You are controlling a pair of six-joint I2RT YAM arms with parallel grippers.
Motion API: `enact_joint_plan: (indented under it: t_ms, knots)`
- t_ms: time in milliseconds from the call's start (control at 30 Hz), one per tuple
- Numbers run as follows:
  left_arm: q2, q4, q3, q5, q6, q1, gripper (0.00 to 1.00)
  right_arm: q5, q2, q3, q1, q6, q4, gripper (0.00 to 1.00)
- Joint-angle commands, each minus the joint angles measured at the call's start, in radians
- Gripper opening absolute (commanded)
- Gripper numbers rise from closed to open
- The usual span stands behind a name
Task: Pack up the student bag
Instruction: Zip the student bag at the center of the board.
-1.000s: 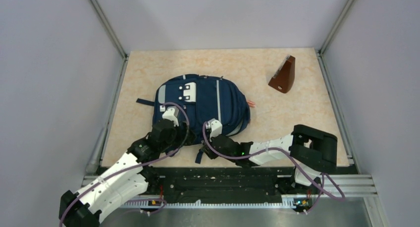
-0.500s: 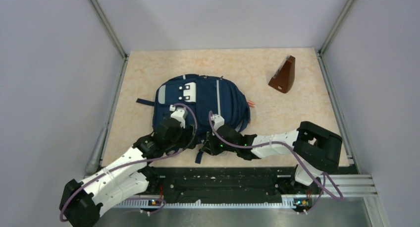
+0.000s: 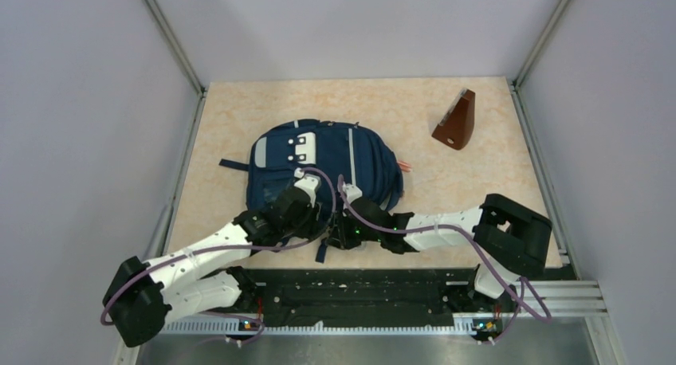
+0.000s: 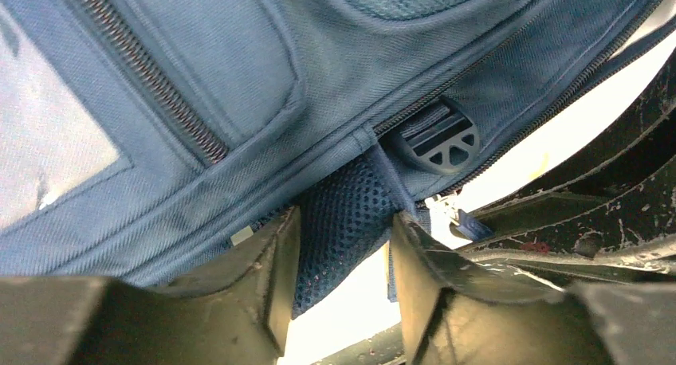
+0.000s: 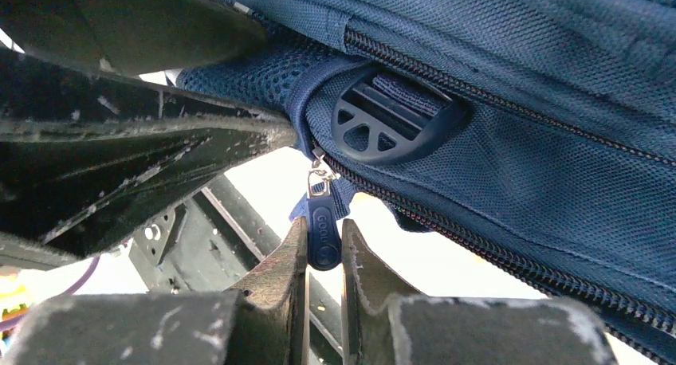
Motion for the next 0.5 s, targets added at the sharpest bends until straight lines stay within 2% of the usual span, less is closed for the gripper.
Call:
enact_joint_plan:
  t_ms: [0, 33, 167, 467]
  knots:
    - [0.075, 0.031, 0.055, -0.031, 0.011, -0.018, 0.40, -0.003, -0.060, 0.041, -0.007, 0.024, 0.038, 0.00]
    - [0.093, 0.030, 0.062, -0.032, 0.009, -0.023, 0.29, 0.013, -0.064, 0.032, -0.006, 0.029, 0.044, 0.00]
    - [0.151, 0.011, 0.089, -0.060, -0.001, -0.040, 0.02, 0.108, -0.095, -0.008, -0.007, 0.058, 0.065, 0.00]
    - [0.114, -0.039, 0.109, -0.139, -0.043, -0.044, 0.00, 0.282, -0.181, -0.072, -0.018, 0.089, 0.050, 0.00]
